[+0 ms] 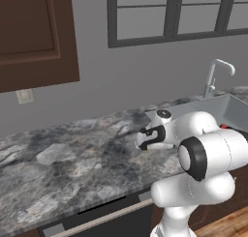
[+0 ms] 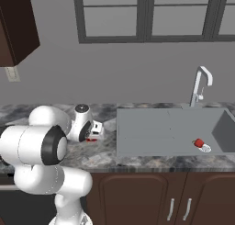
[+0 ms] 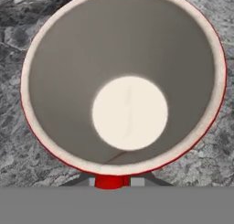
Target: Clear the mugs and bowl far away from the sink.
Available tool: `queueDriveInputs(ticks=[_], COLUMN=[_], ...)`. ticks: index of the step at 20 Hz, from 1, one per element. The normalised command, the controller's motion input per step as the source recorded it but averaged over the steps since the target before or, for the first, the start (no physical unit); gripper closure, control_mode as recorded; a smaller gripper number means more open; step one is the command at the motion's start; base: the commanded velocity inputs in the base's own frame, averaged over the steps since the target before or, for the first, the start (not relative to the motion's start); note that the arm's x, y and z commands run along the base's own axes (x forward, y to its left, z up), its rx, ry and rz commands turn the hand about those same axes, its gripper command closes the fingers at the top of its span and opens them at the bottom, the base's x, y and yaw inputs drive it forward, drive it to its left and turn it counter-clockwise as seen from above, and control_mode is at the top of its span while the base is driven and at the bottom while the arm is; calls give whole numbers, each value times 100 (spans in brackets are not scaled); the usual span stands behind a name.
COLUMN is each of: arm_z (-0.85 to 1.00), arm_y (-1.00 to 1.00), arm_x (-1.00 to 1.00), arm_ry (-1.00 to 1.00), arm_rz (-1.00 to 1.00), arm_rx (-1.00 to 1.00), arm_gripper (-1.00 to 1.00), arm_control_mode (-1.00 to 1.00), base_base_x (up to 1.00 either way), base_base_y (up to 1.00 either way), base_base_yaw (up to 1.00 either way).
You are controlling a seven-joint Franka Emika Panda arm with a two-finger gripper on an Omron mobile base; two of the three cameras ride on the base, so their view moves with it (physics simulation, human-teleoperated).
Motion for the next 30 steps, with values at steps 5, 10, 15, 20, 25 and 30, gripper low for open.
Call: queueDriveInputs(ticks=[5, 10, 15, 20, 25, 30], arm_z=[6, 95, 100, 100, 100, 92], arm_y=[19, 0, -3, -4, -1, -10], arm_x=[-14, -42, -69, -66, -65, -48], arm_ry=[-3, -29, -12, 3, 7, 23], arm_rz=[0, 9, 9, 1, 0, -1], arm_rx=[-4, -7, 0, 0, 0, 2], arm_gripper=[100, 100, 100, 100, 100, 100], arm_control_mode=[-100, -100, -100, -100, -100, -100], base_base_x=[0, 0, 0, 0, 0, 0], base_base_y=[0, 0, 0, 0, 0, 0], base_base_yaw=[0, 0, 0, 0, 0, 0])
